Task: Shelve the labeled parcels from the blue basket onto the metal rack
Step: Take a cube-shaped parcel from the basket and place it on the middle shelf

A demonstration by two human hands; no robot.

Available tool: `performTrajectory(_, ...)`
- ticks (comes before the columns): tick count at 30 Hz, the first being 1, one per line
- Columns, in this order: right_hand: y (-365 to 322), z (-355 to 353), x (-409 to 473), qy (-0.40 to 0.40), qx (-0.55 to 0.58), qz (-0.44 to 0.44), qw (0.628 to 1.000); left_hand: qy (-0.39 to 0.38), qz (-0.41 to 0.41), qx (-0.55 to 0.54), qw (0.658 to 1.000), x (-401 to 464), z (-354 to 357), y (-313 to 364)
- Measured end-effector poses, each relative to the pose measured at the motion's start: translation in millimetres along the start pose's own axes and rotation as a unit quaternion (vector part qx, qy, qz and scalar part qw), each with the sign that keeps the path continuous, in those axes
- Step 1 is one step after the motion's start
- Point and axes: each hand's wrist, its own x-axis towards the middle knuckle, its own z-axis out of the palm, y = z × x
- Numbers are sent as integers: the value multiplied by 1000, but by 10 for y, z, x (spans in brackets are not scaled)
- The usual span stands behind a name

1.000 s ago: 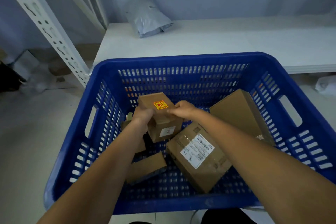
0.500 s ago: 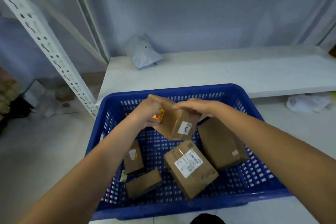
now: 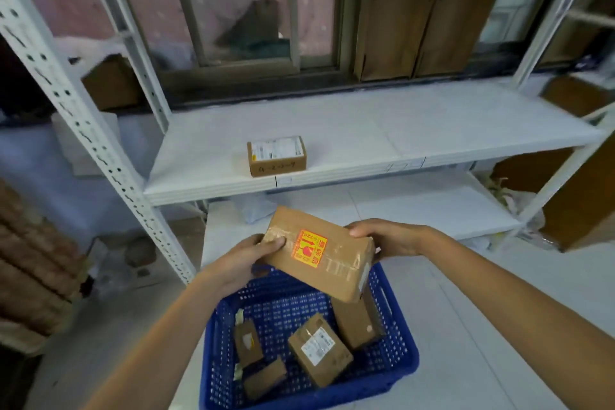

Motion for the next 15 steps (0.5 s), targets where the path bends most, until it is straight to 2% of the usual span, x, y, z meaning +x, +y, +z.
performTrajectory(3,-618,21,-722,-10,-14,-35,999,-49,16,-22,998,-641,108,619)
performTrajectory(7,-1315,5,-1609,10,-31,-87,996,-78,67,59,993,-1478,290,1479)
performTrajectory(10,-1671,8,-2080,56,-8,-120,991,-34,149,115,981,-1920,360,1994)
performTrajectory(12,-1835,17,-2255,123,23,-139,982,8,215,159,964,-2118,402,2262)
performTrajectory(15,-1998,89,-2348,221,126,-134,958,79,328,241,910,-2339,519,2494)
